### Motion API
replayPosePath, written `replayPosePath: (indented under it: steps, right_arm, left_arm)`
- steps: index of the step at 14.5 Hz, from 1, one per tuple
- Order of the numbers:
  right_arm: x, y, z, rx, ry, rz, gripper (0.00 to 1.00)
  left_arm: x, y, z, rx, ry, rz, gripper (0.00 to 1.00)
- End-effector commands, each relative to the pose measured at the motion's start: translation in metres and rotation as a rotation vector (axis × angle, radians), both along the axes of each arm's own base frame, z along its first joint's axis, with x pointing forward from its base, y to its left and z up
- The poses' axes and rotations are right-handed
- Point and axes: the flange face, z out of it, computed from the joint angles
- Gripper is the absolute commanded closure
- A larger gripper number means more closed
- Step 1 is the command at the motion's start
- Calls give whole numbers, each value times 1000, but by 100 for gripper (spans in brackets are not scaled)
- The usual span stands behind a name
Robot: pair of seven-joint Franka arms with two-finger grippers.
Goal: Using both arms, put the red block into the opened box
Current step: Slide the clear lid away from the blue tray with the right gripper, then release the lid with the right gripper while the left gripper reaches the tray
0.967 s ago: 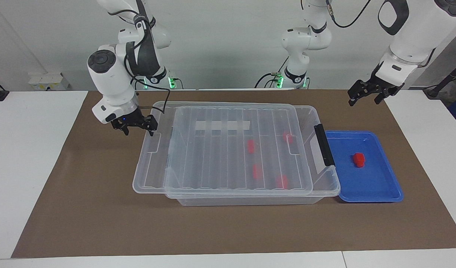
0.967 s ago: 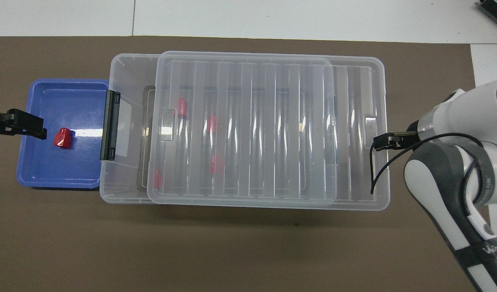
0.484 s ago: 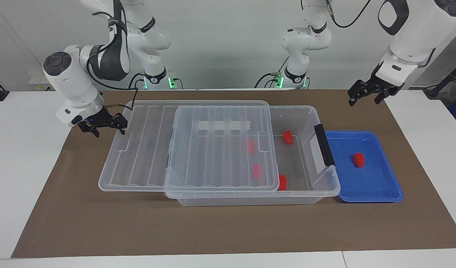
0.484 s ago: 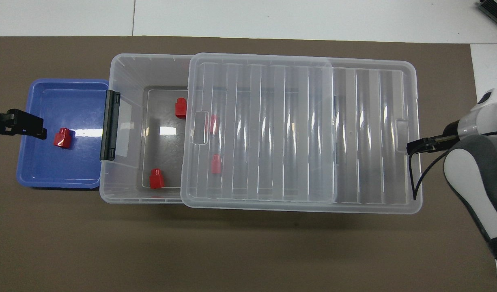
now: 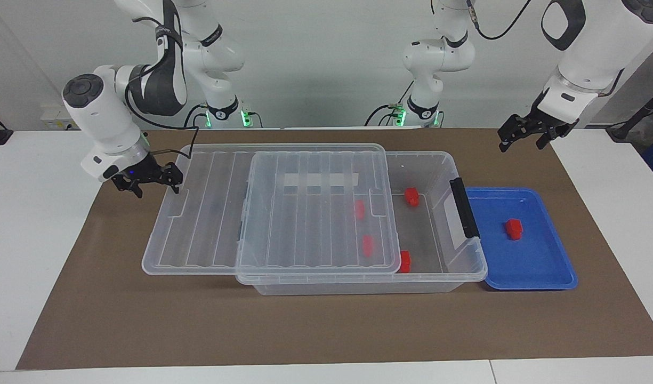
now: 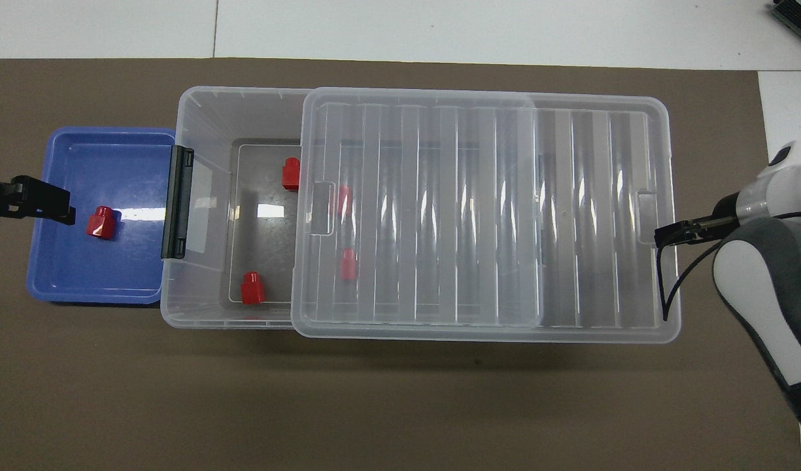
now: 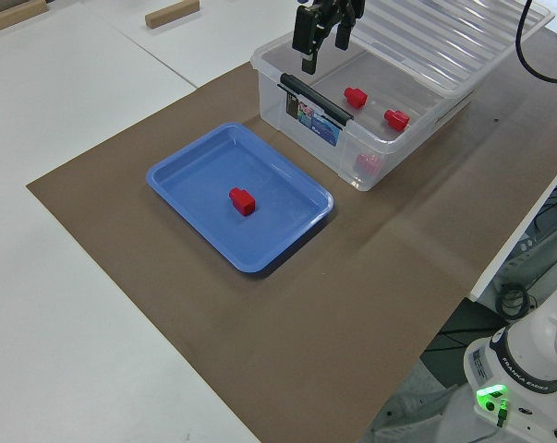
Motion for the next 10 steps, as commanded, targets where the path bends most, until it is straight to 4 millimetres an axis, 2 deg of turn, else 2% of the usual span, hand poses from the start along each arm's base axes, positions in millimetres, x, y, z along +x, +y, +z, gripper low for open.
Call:
replayPosePath:
  steps: [1, 4, 6, 8, 10]
  right_arm:
    - [8, 7, 23, 7, -46, -38, 0]
    - [11, 11, 51, 0, -74, -149, 0]
    - [16, 34, 80, -8, -77, -213, 0]
    - [18, 38, 103, -24, -92, -300, 0]
    - [20, 51, 124, -26, -104, -321, 0]
  left_arm:
    - [-8, 3, 1, -2, -16, 11, 0]
    - [-8, 3, 1, -2, -16, 11, 0]
    - [-8, 3, 1, -2, -16, 11, 0]
    - [-9, 3, 2, -2, -14, 11, 0]
    - [-9, 0, 1, -2, -7, 11, 0]
